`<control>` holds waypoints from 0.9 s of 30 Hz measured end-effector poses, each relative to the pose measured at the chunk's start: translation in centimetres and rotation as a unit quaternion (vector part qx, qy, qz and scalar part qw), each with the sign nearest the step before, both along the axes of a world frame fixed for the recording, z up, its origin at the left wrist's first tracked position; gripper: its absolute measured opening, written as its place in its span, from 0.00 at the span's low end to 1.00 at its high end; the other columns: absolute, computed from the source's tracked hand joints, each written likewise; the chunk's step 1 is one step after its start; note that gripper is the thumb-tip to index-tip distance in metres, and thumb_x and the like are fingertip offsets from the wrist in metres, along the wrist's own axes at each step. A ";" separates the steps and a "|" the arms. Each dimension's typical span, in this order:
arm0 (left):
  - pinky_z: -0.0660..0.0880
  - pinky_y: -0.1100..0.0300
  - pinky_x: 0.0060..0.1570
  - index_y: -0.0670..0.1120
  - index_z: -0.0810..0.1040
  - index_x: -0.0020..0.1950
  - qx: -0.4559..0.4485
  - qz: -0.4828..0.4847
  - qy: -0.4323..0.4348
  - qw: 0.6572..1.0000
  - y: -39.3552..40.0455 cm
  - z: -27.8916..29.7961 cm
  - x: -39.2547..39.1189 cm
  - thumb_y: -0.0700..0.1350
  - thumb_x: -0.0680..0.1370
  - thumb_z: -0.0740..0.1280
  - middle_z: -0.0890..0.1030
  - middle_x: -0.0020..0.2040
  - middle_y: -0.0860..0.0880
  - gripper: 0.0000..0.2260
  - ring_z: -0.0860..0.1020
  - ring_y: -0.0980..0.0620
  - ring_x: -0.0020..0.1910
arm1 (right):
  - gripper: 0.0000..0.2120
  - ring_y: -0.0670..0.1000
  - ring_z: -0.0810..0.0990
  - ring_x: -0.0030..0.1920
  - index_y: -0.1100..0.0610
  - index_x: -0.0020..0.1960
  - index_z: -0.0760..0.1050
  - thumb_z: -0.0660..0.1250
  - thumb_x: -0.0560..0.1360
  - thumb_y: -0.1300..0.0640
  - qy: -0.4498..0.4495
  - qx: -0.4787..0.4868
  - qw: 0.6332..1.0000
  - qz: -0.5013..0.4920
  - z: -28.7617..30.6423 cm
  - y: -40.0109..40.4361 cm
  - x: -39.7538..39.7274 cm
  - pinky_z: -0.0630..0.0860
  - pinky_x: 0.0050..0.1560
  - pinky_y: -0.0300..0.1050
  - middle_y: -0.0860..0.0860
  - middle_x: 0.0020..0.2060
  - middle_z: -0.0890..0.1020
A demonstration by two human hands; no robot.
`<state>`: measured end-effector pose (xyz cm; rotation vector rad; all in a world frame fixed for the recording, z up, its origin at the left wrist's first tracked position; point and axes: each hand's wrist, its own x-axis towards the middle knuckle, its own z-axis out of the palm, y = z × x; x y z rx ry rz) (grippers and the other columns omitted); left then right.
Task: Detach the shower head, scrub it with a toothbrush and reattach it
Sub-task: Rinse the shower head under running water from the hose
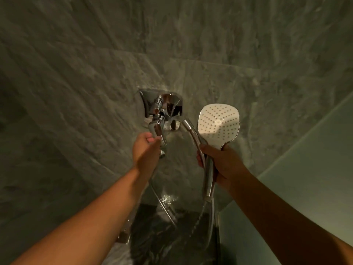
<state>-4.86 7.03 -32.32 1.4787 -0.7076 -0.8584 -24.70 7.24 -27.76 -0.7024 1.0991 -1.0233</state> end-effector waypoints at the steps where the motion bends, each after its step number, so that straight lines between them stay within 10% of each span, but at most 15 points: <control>1: 0.67 0.63 0.28 0.51 0.70 0.40 0.005 0.012 -0.001 1.000 -0.4 -0.7 0.1 0.47 0.68 0.68 0.72 0.35 0.50 0.07 0.69 0.56 0.30 | 0.11 0.53 0.82 0.33 0.61 0.53 0.76 0.71 0.72 0.67 0.004 0.001 1.000 0.001 -0.3 -0.2 -0.1 0.80 0.34 0.45 0.59 0.39 0.83; 12: 0.65 0.51 0.41 0.32 0.74 0.52 0.009 -0.119 -0.017 0.993 -4.4 -4.8 1.2 0.33 0.78 0.63 0.74 0.44 0.40 0.05 0.70 0.45 0.43 | 0.15 0.53 0.83 0.37 0.61 0.57 0.75 0.71 0.72 0.64 0.036 -0.003 0.999 0.023 -2.7 -2.5 -0.1 0.80 0.37 0.45 0.59 0.42 0.84; 20: 0.70 0.66 0.36 0.40 0.69 0.41 -0.036 -0.086 0.032 0.995 -4.6 -5.9 0.8 0.26 0.78 0.58 0.73 0.37 0.47 0.11 0.71 0.53 0.38 | 0.16 0.53 0.84 0.38 0.61 0.59 0.74 0.71 0.72 0.64 0.033 0.003 0.999 0.035 -3.8 -3.8 0.1 0.80 0.38 0.45 0.60 0.45 0.83; 27: 0.71 0.55 0.44 0.49 0.68 0.38 0.010 -0.018 -0.020 1.000 -4.0 -6.5 0.7 0.38 0.76 0.69 0.73 0.35 0.51 0.12 0.74 0.53 0.39 | 0.15 0.54 0.84 0.39 0.57 0.57 0.75 0.72 0.71 0.63 0.030 0.001 0.999 0.033 -4.6 -4.1 0.3 0.80 0.39 0.45 0.59 0.44 0.85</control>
